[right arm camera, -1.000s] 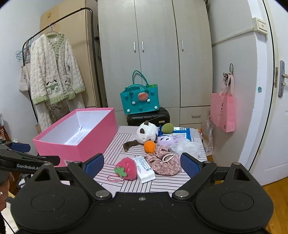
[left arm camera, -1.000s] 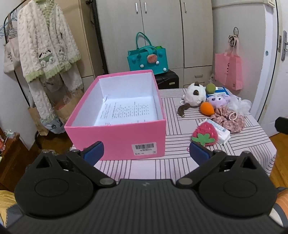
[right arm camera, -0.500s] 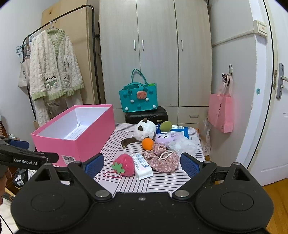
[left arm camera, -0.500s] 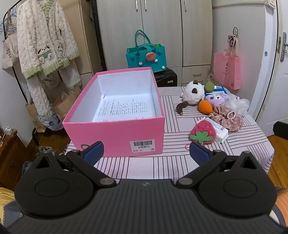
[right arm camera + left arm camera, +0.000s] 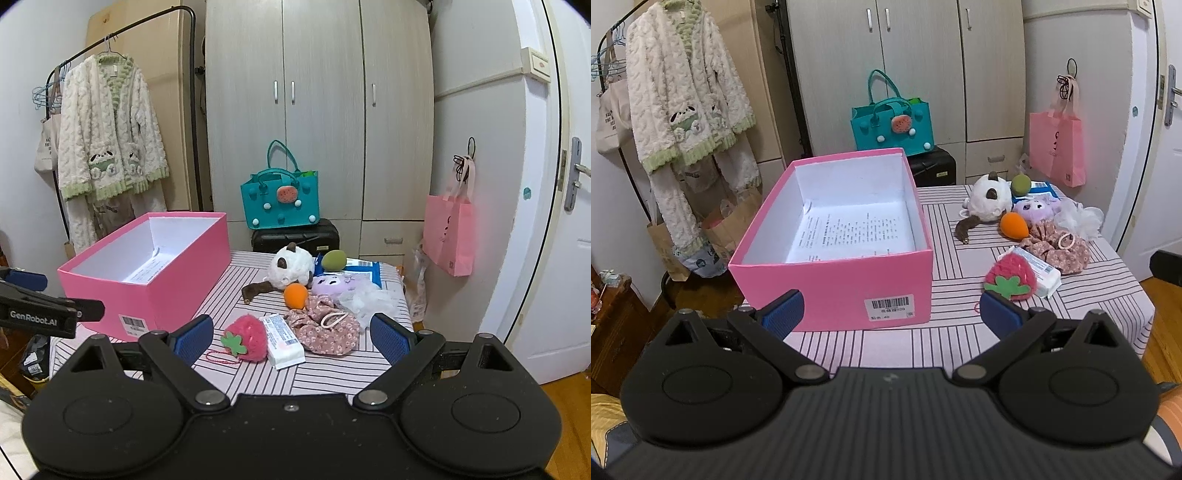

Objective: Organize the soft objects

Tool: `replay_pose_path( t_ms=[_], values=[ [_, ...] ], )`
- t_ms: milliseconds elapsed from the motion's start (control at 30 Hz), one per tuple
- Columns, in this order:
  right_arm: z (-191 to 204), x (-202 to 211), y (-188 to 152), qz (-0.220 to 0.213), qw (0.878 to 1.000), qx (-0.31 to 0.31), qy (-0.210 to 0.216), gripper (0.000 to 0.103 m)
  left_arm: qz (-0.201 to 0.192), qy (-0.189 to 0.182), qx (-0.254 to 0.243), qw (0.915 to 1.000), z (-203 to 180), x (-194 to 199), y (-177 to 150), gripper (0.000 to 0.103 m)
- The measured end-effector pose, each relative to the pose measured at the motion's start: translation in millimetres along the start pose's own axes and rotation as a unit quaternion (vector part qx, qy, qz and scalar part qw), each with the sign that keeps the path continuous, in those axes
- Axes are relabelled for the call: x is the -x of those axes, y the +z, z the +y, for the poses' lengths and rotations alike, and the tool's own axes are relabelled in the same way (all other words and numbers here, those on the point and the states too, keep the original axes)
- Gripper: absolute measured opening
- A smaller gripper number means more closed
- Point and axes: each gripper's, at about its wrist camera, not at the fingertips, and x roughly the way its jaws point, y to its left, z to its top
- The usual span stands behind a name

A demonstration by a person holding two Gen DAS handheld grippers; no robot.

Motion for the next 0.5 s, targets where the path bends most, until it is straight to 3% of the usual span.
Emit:
replay_pose_path(
  t_ms=[500],
  values=[
    [-16.7,-18.3,-9.6,0.007,1.0,-0.004,0.0,0.094,0.003,-0.013,-0.002,0.9999,0.1,-2.1,-3.0,0.103]
  ],
)
